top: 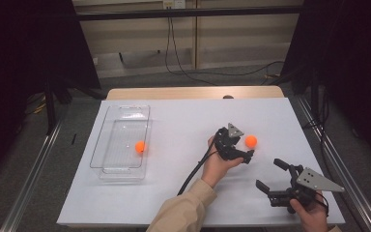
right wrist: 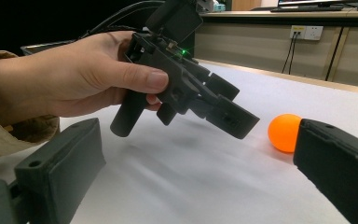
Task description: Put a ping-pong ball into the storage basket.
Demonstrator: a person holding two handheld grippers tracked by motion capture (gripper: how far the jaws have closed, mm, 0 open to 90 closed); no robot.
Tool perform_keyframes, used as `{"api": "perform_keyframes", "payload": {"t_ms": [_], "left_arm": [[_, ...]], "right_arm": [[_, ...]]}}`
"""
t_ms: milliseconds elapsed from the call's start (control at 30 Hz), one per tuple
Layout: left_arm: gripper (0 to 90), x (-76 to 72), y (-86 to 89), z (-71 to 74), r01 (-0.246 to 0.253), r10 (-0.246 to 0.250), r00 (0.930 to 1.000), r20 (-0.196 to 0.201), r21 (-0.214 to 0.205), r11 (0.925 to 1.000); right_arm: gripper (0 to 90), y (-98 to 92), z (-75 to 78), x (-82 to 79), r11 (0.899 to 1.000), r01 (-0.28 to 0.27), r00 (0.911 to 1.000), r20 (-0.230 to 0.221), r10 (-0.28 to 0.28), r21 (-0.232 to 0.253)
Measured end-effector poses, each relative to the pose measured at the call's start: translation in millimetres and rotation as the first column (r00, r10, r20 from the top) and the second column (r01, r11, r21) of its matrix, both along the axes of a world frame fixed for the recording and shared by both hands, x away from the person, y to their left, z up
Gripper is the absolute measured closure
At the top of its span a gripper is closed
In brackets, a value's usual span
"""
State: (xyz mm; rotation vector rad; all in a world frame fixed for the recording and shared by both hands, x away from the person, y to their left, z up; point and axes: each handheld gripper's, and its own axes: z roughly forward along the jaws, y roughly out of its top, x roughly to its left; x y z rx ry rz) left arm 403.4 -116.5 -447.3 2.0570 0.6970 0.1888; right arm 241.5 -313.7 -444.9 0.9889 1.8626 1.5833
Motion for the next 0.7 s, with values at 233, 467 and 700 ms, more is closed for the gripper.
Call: {"api": "perform_keyframes", "payload": {"t_ms": [233, 467, 700], "left_arm": [[7.9, 2.0, -2.2, 2.3, 0.001, -0.001, 1.0, -0.005, -0.001, 1.0], [7.8, 3.7, -5.0, 1.6, 0.007, -0.007, 1.0, -0.004, -0.007, 0.9999], [8.0, 5.3, -7.4, -0.2, 0.005, -0.005, 0.9999, -0.009, -0.007, 1.0]], "right_arm": [[1.3, 1.5, 0.0, 0.8, 1.0, -0.005, 1.0, 0.001, 0.005, 0.003], [1.3, 1.7, -0.1, 0.8, 1.0, -0.006, 1.0, -0.002, 0.006, 0.005], [1.3, 1.3, -0.2, 0.7, 1.0, -0.006, 1.0, 0.0, 0.006, 0.003]]}}
